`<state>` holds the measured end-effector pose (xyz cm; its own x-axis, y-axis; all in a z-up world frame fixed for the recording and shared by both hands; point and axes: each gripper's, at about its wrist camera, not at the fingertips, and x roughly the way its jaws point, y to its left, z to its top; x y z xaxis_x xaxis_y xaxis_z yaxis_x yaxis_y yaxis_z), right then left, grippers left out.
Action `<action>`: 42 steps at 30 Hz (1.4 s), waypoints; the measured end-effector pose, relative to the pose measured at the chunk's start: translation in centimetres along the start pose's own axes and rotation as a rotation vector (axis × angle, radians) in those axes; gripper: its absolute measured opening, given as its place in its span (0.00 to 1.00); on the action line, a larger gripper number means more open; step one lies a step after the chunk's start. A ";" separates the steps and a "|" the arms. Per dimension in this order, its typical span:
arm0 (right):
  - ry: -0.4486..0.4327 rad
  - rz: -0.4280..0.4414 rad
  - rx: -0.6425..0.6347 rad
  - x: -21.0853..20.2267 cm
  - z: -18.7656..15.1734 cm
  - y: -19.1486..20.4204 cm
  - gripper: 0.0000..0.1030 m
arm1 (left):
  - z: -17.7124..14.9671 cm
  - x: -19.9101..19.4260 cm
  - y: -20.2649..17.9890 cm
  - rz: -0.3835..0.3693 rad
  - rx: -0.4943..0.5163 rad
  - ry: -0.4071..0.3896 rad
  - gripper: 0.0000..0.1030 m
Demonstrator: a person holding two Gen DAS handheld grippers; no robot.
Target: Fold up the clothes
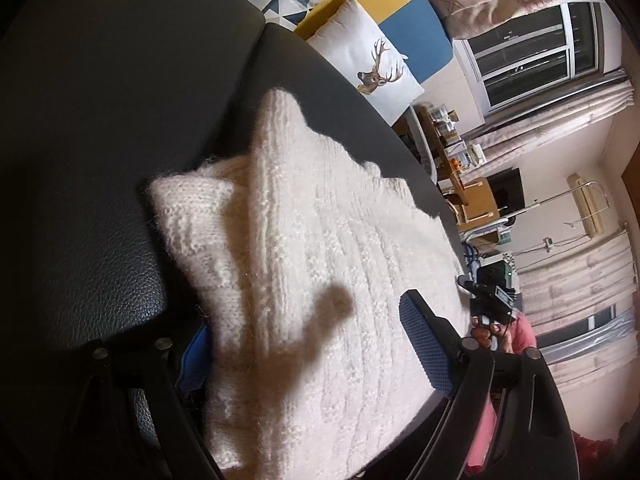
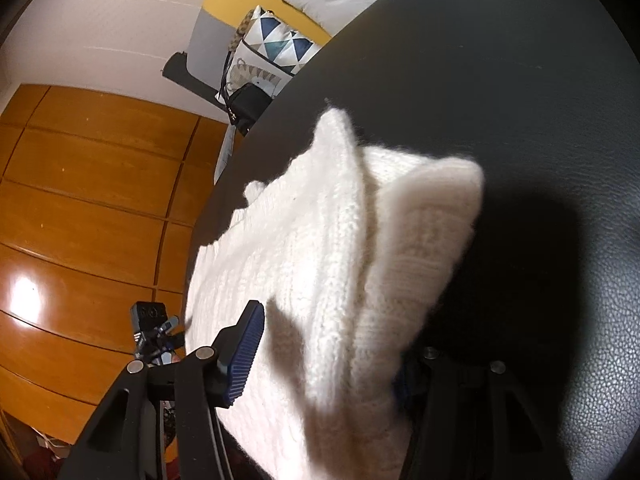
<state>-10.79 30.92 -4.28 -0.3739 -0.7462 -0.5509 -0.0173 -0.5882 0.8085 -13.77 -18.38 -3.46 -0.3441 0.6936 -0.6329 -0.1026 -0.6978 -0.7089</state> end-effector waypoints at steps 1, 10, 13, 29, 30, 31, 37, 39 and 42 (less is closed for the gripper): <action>0.001 -0.008 -0.005 0.1 0.0 0.1 0.53 | 0.0 0.1 -0.2 0.011 0.007 -0.006 0.82; -0.049 -0.080 -0.016 0.8 -0.6 0.4 0.26 | -0.6 -0.1 0.5 0.120 0.011 -0.079 0.36; -0.089 -0.055 0.015 1.0 -1.2 0.2 0.22 | -1.1 -0.2 0.1 0.132 0.028 -0.103 0.25; -0.267 0.390 0.226 0.0 -4.9 0.5 0.18 | -3.4 -3.2 -4.2 -0.148 0.005 -0.244 0.18; -0.274 0.413 0.225 -0.1 -5.2 0.9 0.18 | -3.6 -3.3 -4.7 -0.166 0.013 -0.245 0.18; -0.283 0.438 0.224 -0.2 -5.4 1.3 0.18 | -3.8 -3.3 -5.3 -0.185 0.020 -0.246 0.18; -0.292 0.511 0.171 -1.2 -5.8 4.9 0.18 | -3.5 -4.8 -7.2 -0.273 0.032 -0.269 0.18; -0.291 0.534 0.152 -1.5 -5.9 6.2 0.18 | -3.3 -5.3 -7.9 -0.289 0.043 -0.273 0.18; -0.294 0.566 0.130 -1.8 -6.0 8.3 0.18 | -3.4 -6.0 -8.8 -0.325 0.055 -0.281 0.18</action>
